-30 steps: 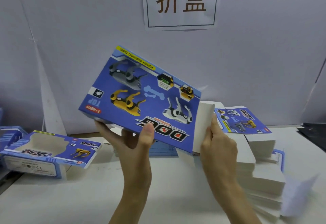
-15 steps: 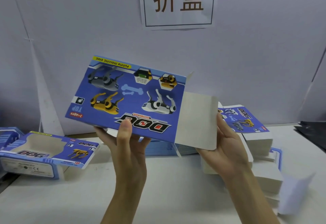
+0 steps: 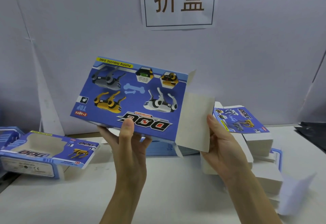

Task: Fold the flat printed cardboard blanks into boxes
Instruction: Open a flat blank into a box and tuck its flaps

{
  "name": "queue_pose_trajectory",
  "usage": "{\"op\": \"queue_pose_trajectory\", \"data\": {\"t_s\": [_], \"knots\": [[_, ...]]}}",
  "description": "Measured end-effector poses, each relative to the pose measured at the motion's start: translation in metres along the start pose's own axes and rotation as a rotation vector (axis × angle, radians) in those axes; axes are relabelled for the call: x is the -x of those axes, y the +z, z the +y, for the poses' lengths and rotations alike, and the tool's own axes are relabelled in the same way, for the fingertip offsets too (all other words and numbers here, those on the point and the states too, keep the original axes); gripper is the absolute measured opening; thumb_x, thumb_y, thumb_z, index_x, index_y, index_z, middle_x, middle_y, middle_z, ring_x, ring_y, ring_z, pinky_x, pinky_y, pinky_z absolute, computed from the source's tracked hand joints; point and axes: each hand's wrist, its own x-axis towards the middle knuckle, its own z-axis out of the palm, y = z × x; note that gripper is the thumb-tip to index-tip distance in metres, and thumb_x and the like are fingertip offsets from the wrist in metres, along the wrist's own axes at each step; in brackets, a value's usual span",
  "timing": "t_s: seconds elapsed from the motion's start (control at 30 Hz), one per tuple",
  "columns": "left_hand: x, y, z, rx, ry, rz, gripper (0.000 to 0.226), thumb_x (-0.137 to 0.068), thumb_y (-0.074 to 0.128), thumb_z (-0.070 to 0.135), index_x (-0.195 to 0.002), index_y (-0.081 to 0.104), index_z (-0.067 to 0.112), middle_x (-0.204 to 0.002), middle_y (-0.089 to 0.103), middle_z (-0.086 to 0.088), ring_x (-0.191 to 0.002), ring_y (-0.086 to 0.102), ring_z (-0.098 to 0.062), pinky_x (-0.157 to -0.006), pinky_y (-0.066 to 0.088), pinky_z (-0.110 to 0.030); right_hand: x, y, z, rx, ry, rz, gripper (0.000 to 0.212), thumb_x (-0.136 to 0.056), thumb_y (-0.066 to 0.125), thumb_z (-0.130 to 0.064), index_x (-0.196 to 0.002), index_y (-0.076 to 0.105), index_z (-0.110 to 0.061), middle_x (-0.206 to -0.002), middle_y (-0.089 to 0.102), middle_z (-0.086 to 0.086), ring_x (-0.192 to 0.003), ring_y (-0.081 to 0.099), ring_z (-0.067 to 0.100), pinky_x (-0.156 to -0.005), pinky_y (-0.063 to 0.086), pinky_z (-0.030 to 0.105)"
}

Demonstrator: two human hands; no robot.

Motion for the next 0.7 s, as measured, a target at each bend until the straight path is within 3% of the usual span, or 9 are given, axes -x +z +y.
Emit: {"op": "queue_pose_trajectory", "data": {"t_s": [0.07,0.2,0.3,0.37,0.5,0.57,0.7], "knots": [[-0.001,0.001,-0.001,0.008,-0.083,-0.019,0.098,-0.063,0.075,0.044,-0.147,0.028,0.033,-0.122,0.061,-0.008,-0.095,0.069,-0.02,-0.064,0.059,-0.034,-0.001,0.002,0.004,-0.015,-0.039,0.033,0.024,-0.076,0.063,-0.021,-0.093,0.078,-0.018,-0.104,0.075,0.003,-0.091,0.073,0.015,-0.067,0.061,0.034],[0.008,0.01,-0.006,-0.008,-0.34,-0.165,0.136,-0.035,0.091,0.061,-0.149,0.029,0.017,-0.123,0.061,-0.019,-0.091,0.07,-0.024,-0.064,0.057,-0.032,-0.001,0.005,0.008,-0.077,-0.085,0.063,0.039,-0.077,0.06,-0.022,-0.114,0.065,-0.013,-0.109,0.073,0.006,-0.092,0.072,0.015,-0.066,0.061,0.034],[0.013,0.013,-0.013,-0.047,-0.358,-0.216,0.129,-0.035,0.094,0.054,-0.144,0.03,0.027,-0.102,0.071,-0.006,-0.087,0.071,-0.022,-0.063,0.057,-0.031,-0.003,0.001,0.007,-0.046,-0.082,0.112,0.048,-0.08,0.06,-0.024,-0.126,0.06,-0.009,-0.12,0.069,0.01,-0.11,0.066,0.02,-0.081,0.059,0.043],[0.013,0.013,-0.016,-0.109,-0.365,-0.219,0.115,-0.043,0.093,0.045,-0.14,0.032,0.036,-0.108,0.072,-0.005,-0.097,0.07,-0.028,-0.069,0.059,-0.036,-0.003,-0.003,0.003,0.021,-0.082,0.122,0.043,-0.084,0.059,-0.025,-0.123,0.06,-0.009,-0.118,0.07,0.01,-0.11,0.066,0.023,-0.083,0.058,0.046],[0.006,0.006,-0.014,-0.271,-0.345,-0.122,0.095,-0.056,0.088,0.036,-0.135,0.035,0.038,-0.107,0.073,-0.004,-0.096,0.071,-0.028,-0.072,0.06,-0.042,-0.003,-0.011,-0.002,0.476,0.08,0.215,0.016,-0.097,0.052,-0.025,-0.099,0.063,-0.013,-0.079,0.076,0.003,-0.069,0.074,0.016,-0.051,0.058,0.029],[0.0,-0.001,-0.009,-0.36,-0.338,-0.053,0.101,-0.051,0.092,0.034,-0.135,0.036,0.038,-0.105,0.073,-0.002,-0.091,0.072,-0.023,-0.067,0.06,-0.039,-0.004,-0.015,0.0,0.728,0.158,0.225,0.022,-0.1,0.05,-0.024,-0.09,0.065,-0.01,-0.072,0.075,0.004,-0.063,0.072,0.017,-0.052,0.057,0.027],[-0.01,-0.026,0.008,-0.517,-0.448,0.06,0.102,-0.045,0.079,0.047,-0.135,0.035,0.034,-0.104,0.07,-0.005,-0.08,0.073,-0.024,-0.055,0.059,-0.033,0.001,-0.016,0.014,1.282,0.15,0.131,0.033,-0.098,0.051,-0.025,-0.077,0.07,-0.007,-0.074,0.073,0.006,-0.06,0.069,0.014,-0.06,0.059,0.032]]}}
